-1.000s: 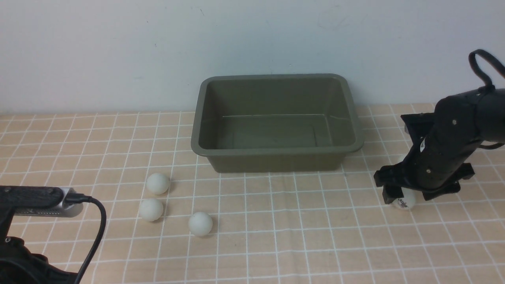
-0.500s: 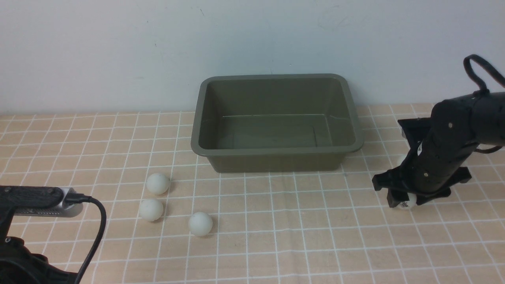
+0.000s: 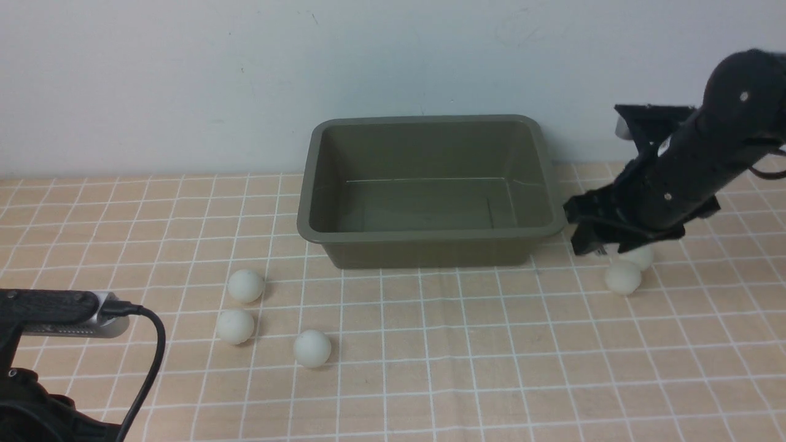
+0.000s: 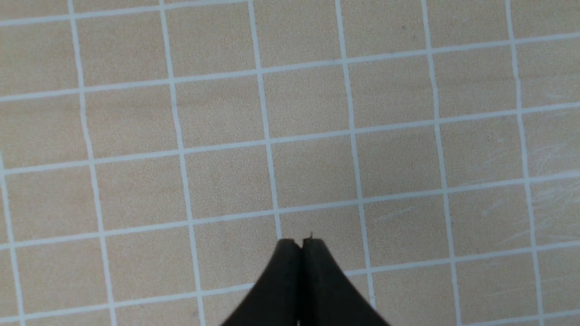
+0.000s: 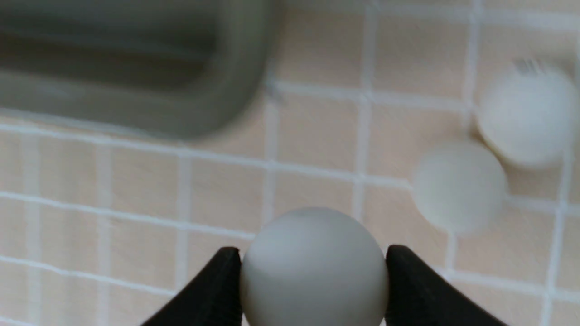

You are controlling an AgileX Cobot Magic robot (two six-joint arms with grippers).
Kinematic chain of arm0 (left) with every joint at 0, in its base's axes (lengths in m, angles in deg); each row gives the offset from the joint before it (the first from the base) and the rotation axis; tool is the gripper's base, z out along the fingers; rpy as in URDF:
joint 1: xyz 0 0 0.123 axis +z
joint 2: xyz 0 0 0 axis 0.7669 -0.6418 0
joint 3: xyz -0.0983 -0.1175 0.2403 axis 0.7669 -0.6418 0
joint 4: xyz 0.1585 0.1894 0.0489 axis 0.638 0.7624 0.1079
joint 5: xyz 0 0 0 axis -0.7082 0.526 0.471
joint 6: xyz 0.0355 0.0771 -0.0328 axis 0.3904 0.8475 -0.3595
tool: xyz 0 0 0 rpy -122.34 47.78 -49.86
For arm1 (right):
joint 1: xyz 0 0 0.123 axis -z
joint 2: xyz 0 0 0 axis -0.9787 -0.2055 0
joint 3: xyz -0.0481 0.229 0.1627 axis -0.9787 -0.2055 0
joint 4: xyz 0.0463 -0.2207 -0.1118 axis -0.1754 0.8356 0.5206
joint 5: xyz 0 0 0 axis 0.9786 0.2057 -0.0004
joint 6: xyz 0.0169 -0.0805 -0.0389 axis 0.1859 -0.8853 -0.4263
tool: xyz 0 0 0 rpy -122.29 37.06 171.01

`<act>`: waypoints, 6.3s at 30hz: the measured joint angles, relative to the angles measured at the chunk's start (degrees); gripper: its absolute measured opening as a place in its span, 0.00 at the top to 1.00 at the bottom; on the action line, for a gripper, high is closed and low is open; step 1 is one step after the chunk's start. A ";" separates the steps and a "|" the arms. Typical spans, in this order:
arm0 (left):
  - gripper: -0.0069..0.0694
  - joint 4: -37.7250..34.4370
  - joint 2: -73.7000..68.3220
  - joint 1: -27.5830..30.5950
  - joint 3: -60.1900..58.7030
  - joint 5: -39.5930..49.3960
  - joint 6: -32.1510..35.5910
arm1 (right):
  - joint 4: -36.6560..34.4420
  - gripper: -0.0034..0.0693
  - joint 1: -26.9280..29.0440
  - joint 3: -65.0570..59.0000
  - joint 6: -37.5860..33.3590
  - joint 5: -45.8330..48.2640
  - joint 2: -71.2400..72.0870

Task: Put the table tennis balls into the box on the light coffee tablecloth.
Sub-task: 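Release the ping pong ball into the bin and lift the gripper away, then reach for and grasp a ping pong ball on the table, then release the ping pong ball into the bin and lift the gripper away, then reach for and grasp a ping pong ball on the table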

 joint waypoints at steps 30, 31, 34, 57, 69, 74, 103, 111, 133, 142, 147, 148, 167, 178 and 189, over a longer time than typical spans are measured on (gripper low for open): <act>1.00 0.06 0.00 0.00 0.00 0.00 0.00 | 6.44 0.25 -6.53 42.69 -0.95 14.60 -22.39; 1.00 0.06 0.00 0.00 0.00 0.00 0.00 | 8.68 0.25 -6.53 43.18 -0.12 15.81 -22.00; 1.00 0.06 0.00 0.00 0.00 0.00 0.00 | 16.92 0.25 -6.27 44.40 3.12 17.55 -20.82; 1.00 0.06 0.00 0.00 0.00 -0.12 0.18 | 14.36 0.25 4.94 16.41 6.58 13.68 -12.26; 1.00 0.06 0.00 0.00 0.00 -0.17 0.18 | 16.78 0.25 4.94 11.76 11.09 3.43 -12.26; 1.00 0.06 0.00 0.00 0.00 -0.17 0.18 | 17.62 0.25 4.94 11.76 11.34 3.04 -13.60; 1.00 0.10 0.00 0.00 0.00 -0.17 0.18 | 18.12 0.46 4.94 11.76 11.55 -1.04 -19.49; 1.00 0.10 0.00 0.00 0.00 -0.17 0.18 | 19.05 0.46 4.94 13.30 11.55 0.35 -19.49; 1.00 0.10 0.00 0.00 0.00 -0.42 0.18 | 3.68 0.45 -10.69 36.00 -6.45 7.63 -21.76; 1.00 0.10 0.00 0.00 0.00 -0.42 0.18 | 5.62 0.20 -11.54 36.00 -7.03 7.59 -23.45; 1.00 0.10 0.00 0.00 0.00 -0.37 0.18 | 12.14 0.18 -11.41 37.26 -5.13 13.09 -21.02; 1.00 0.10 0.00 0.00 0.00 -0.37 0.18 | 13.75 0.18 -11.17 37.59 -4.71 14.89 -20.15; 1.00 0.10 0.00 0.00 0.00 -0.48 0.18 | 7.81 0.19 4.08 8.83 -2.87 12.89 -5.98; 1.00 0.10 0.00 0.00 0.00 -1.03 0.20 | 12.13 0.26 3.96 -1.78 0.66 -2.54 -5.98; 1.00 0.10 0.00 0.00 0.00 -1.03 0.39 | 12.59 0.26 3.96 -1.84 0.66 -6.36 -8.06</act>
